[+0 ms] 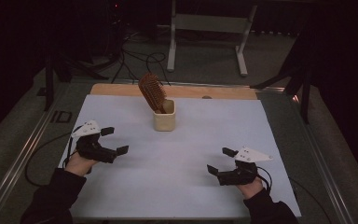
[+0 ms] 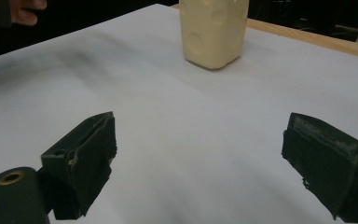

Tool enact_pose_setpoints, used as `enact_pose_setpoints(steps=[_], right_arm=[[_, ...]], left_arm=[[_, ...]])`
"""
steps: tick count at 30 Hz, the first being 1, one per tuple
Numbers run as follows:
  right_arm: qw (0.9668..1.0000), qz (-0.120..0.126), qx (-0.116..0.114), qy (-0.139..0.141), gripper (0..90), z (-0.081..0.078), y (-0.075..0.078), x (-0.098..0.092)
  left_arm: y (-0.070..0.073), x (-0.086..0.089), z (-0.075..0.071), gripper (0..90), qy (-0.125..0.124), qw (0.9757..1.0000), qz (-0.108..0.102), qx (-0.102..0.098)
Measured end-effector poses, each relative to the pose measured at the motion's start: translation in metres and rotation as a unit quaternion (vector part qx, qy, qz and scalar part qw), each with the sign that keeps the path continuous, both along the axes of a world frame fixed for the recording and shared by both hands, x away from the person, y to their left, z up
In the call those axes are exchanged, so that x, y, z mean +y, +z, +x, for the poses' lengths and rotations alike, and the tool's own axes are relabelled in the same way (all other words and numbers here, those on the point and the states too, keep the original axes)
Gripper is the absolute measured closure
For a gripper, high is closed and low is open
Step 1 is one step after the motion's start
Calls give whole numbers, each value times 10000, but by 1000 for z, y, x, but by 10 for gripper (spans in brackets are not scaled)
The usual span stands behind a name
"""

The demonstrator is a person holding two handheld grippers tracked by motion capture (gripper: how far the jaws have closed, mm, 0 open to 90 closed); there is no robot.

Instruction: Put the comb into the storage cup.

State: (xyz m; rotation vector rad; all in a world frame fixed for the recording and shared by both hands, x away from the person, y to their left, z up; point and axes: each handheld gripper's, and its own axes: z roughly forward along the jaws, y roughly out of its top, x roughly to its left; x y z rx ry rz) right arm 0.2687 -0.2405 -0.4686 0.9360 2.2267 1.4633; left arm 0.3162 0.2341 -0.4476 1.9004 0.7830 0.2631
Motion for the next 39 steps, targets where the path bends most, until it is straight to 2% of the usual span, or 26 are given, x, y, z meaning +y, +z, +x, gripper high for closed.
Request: enact_pose_setpoints(steps=[16, 24, 30, 35, 39], right_arm=[[10000, -28, 2, 27, 95, 0, -1, 1], [10000, -47, -3, 50, 95, 0, -2, 1], [10000, -49, 7, 48, 95, 0, -3, 1], [9999, -78, -6, 63, 95, 1, -3, 1], [9999, -95, -14, 71, 95, 1, -3, 1]], left_arm=[[-40, 9, -34, 0, 52, 9999, -48, 100], [-49, 19, -47, 0, 203, 9996, -46, 194], [-52, 24, -57, 0, 322, 9994, 43, 144], [-59, 26, -63, 0, 346, 9992, 155, 144], [-62, 24, -64, 0, 311, 9993, 151, 165]])
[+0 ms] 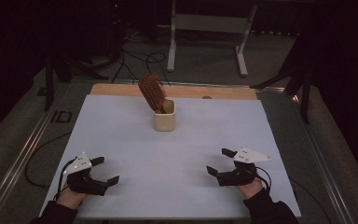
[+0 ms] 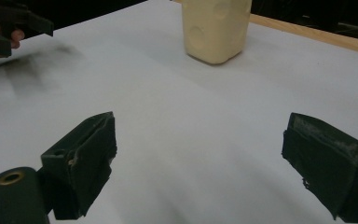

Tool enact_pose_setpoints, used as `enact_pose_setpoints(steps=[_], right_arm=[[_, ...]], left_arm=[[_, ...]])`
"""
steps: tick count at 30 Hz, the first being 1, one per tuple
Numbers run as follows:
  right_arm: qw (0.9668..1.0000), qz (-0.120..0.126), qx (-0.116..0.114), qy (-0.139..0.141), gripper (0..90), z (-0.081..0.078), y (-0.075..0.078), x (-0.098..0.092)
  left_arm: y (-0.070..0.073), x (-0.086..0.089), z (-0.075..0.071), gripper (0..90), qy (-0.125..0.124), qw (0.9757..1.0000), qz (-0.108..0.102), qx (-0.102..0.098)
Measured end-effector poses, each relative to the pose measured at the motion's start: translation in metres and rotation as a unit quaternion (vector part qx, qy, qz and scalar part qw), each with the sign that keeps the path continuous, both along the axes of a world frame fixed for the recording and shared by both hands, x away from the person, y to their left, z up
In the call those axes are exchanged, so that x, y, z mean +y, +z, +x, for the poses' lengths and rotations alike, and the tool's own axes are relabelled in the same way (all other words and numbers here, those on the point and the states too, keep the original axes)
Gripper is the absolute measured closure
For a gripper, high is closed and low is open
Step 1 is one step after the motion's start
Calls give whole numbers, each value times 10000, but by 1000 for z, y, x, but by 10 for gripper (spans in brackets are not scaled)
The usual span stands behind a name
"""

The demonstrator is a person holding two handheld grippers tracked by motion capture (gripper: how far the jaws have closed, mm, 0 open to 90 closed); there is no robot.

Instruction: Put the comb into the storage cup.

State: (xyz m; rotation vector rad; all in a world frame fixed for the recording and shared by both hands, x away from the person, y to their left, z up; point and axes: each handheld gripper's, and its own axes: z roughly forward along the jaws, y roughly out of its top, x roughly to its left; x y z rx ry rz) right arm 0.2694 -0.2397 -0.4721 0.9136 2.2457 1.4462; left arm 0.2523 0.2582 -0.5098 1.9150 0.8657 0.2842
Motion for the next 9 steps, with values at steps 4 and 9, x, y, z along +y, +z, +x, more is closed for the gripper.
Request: enact_pose_setpoints(steps=[4, 9], right_arm=[[10000, 2, 9, -7, 95, 0, 0, 0], [10000, 3, 29, 6, 95, 1, -1, 0]], left_arm=[[0, -1, 0, 0, -27, 10000, -7, -27], [-1, -2, 1, 0, -50, 10000, -26, -9]])
